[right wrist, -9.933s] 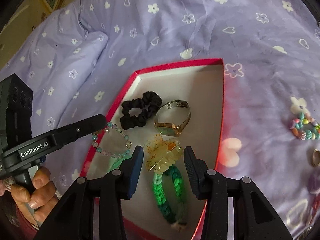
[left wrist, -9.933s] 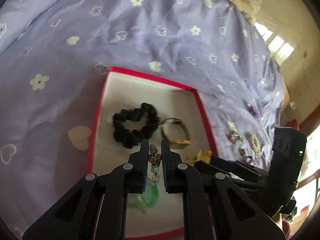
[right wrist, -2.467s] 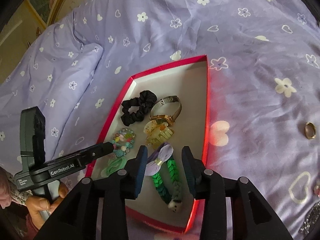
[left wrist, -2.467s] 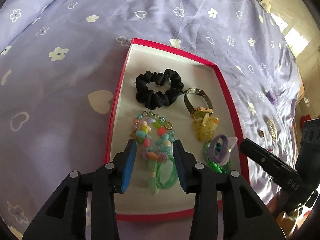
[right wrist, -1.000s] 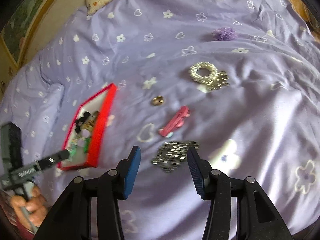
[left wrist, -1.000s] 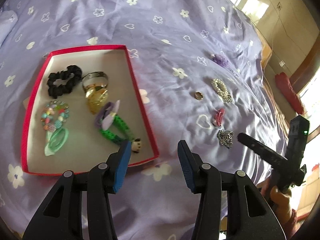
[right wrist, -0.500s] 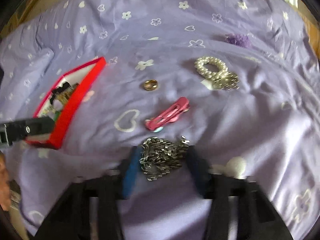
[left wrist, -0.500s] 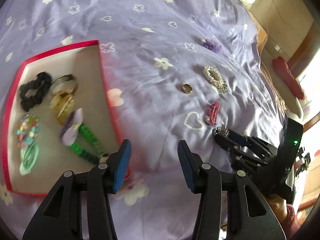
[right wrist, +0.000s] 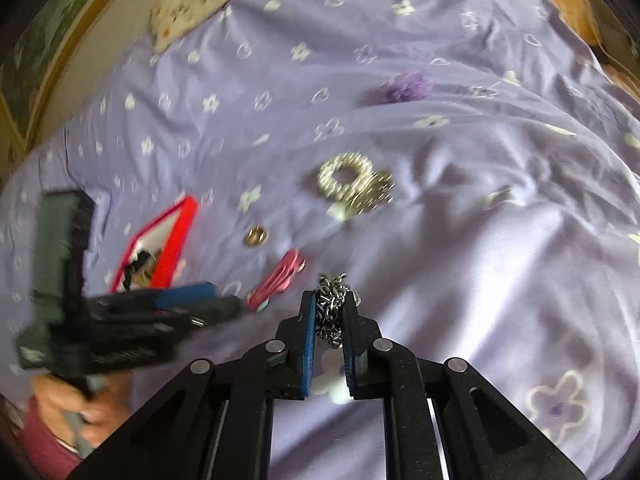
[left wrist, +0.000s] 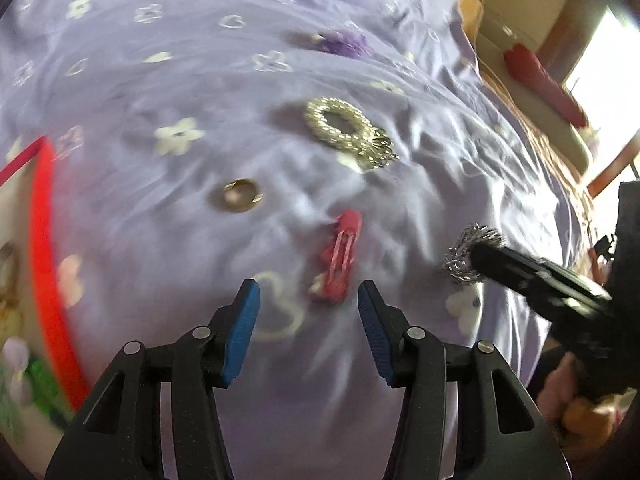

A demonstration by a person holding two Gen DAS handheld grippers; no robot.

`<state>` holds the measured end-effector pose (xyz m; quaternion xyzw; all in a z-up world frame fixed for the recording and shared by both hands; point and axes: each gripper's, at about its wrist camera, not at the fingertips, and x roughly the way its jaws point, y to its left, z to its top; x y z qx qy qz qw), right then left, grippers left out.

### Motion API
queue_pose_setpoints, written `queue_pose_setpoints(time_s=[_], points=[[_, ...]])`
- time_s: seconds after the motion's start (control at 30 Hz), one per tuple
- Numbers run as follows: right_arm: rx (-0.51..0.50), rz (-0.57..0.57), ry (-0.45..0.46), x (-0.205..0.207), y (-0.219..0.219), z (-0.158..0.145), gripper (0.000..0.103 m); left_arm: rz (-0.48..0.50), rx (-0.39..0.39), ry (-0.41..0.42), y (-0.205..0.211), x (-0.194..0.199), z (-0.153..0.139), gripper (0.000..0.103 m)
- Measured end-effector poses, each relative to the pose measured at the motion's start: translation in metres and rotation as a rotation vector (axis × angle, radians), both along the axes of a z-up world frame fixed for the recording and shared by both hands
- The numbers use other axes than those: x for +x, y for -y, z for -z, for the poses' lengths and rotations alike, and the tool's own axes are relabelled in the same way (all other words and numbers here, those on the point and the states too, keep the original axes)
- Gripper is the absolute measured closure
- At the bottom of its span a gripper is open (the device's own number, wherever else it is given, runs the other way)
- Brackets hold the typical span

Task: Organize jewelry
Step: 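Grasp the pink hair clip with the left tool while the right tool grasps the silver chain, then carry the pink clip and silver chain into the box with both tools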

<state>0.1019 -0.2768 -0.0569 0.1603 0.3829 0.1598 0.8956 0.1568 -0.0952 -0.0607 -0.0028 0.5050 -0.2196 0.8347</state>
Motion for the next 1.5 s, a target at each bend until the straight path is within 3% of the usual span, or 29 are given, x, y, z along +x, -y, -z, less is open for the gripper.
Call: queue_pose_setpoints(time_s=[0.1, 0.13, 0.17, 0.2, 0.47, 0.8, 1.13, 1.5], points=[[0.035, 0.012, -0.005, 0.002, 0.007, -0.001, 0.092, 0.009, 0.019, 0.005, 0.012, 0.009, 0.005, 0.057], [0.042, 0.014, -0.008, 0.002, 0.009, 0.000, 0.092, 0.012, 0.025, 0.014, 0.016, 0.012, 0.006, 0.064], [0.048, 0.015, -0.011, 0.002, 0.009, 0.000, 0.092, 0.015, 0.025, 0.012, 0.017, 0.014, 0.007, 0.083], [0.060, 0.013, -0.016, 0.002, 0.009, 0.002, 0.092, 0.016, 0.021, 0.003, 0.018, 0.017, 0.008, 0.085], [0.090, -0.023, -0.004, -0.002, -0.003, -0.005, 0.092, -0.001, -0.019, 0.029, 0.000, -0.002, -0.003, 0.085], [0.097, -0.127, 0.022, -0.013, -0.052, -0.023, 0.092, -0.096, -0.077, 0.073, -0.057, -0.052, -0.030, 0.085], [0.094, -0.249, 0.037, -0.021, -0.111, -0.036, 0.092, -0.226, -0.120, 0.108, -0.125, -0.091, -0.047, 0.085], [0.081, -0.360, 0.031, -0.026, -0.168, -0.039, 0.092, -0.386, -0.130, 0.117, -0.201, -0.120, -0.046, 0.085]])
